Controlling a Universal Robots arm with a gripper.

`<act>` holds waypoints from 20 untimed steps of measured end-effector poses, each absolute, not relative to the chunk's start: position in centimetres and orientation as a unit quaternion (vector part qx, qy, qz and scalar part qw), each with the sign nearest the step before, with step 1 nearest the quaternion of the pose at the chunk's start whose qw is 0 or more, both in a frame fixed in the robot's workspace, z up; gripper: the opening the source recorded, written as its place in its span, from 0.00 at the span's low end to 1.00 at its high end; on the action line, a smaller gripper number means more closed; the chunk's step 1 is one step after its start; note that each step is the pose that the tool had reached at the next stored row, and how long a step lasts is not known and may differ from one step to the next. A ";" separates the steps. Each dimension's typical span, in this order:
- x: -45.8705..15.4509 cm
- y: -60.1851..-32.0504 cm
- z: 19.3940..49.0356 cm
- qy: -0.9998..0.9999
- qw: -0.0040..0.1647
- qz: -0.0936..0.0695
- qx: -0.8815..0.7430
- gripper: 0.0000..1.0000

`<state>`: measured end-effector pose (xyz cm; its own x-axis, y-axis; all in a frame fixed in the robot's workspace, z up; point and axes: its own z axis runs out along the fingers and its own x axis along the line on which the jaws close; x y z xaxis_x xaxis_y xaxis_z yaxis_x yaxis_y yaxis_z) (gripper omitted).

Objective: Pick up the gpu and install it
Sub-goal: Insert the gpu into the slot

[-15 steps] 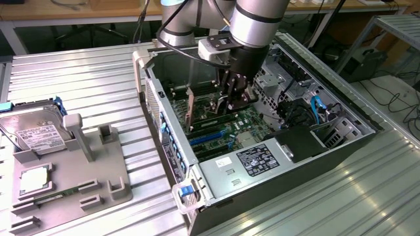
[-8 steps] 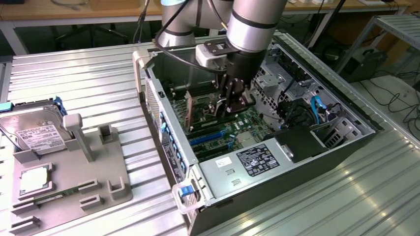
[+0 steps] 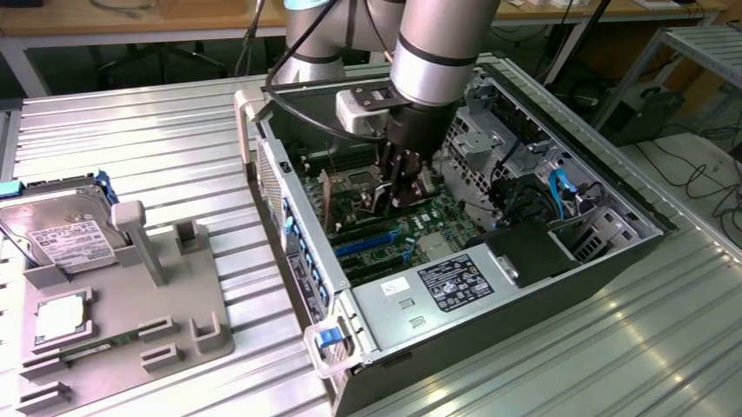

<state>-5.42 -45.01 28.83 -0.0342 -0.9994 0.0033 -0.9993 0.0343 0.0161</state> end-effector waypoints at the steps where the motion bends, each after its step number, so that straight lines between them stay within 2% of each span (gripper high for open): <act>1: -5.4 -45.0 28.6 -0.719 0.007 -0.005 0.695 0.28; 20: -6.6 -45.8 26.1 -0.719 0.007 -0.004 0.695 0.28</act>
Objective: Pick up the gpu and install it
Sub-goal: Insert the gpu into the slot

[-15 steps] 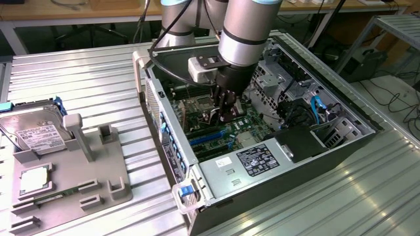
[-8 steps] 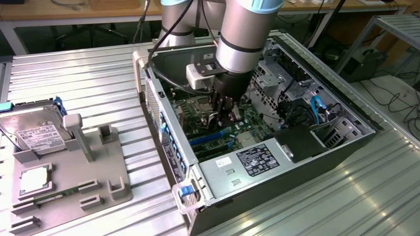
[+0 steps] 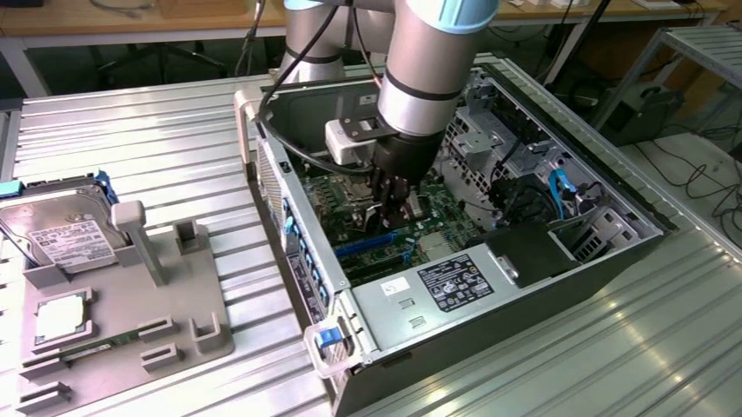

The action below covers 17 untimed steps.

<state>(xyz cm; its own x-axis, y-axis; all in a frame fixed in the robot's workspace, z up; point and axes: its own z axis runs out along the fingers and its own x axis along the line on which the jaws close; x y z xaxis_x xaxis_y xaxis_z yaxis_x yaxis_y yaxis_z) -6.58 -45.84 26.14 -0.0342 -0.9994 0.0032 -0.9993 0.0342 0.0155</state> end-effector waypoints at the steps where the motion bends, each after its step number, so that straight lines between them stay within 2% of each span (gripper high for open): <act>1: -6.6 -45.8 26.1 -0.719 0.006 -0.005 0.695 0.28; 17: -7.2 -45.9 25.1 -0.719 0.007 -0.004 0.695 0.28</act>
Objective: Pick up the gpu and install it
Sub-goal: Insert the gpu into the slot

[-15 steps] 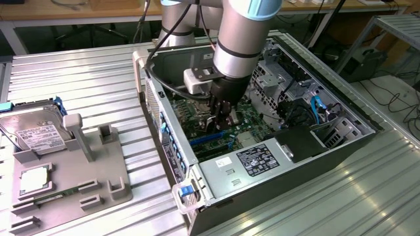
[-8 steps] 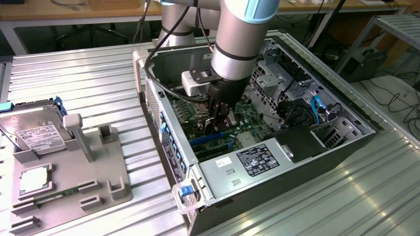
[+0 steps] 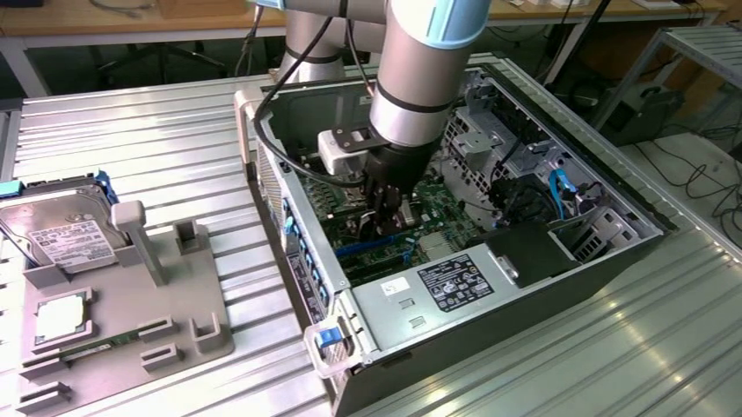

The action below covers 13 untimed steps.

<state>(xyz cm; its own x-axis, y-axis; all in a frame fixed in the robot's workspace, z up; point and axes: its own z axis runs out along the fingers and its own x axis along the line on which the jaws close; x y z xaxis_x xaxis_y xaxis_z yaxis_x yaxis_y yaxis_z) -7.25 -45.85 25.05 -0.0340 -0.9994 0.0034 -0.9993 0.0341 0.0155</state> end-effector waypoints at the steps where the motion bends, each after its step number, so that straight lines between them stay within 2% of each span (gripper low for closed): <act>1: -7.2 -45.9 25.0 -0.719 0.007 -0.004 0.695 0.28; 13: -7.3 -45.7 24.5 -0.719 0.007 -0.004 0.695 0.28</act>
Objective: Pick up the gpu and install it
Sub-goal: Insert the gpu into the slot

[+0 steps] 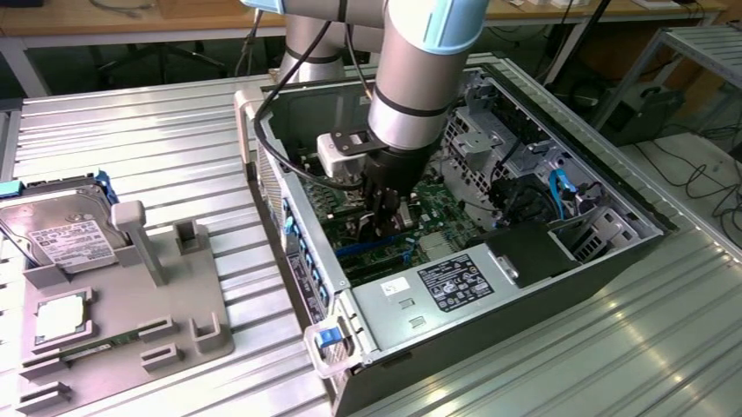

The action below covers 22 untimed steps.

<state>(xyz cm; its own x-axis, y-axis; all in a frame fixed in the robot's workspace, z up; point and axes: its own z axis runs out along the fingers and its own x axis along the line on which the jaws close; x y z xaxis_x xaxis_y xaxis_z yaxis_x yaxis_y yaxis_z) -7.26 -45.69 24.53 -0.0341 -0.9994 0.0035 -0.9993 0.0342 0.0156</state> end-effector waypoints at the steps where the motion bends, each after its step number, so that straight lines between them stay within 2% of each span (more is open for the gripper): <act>1: -7.3 -45.7 24.5 -0.719 0.007 -0.004 0.695 0.28; 22: -7.3 -45.7 24.1 -0.719 0.006 -0.005 0.695 0.28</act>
<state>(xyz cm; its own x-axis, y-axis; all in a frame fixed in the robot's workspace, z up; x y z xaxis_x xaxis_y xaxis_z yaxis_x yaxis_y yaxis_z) -7.29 -45.69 24.08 -0.0343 -0.9994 0.0020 -0.9993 0.0343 0.0155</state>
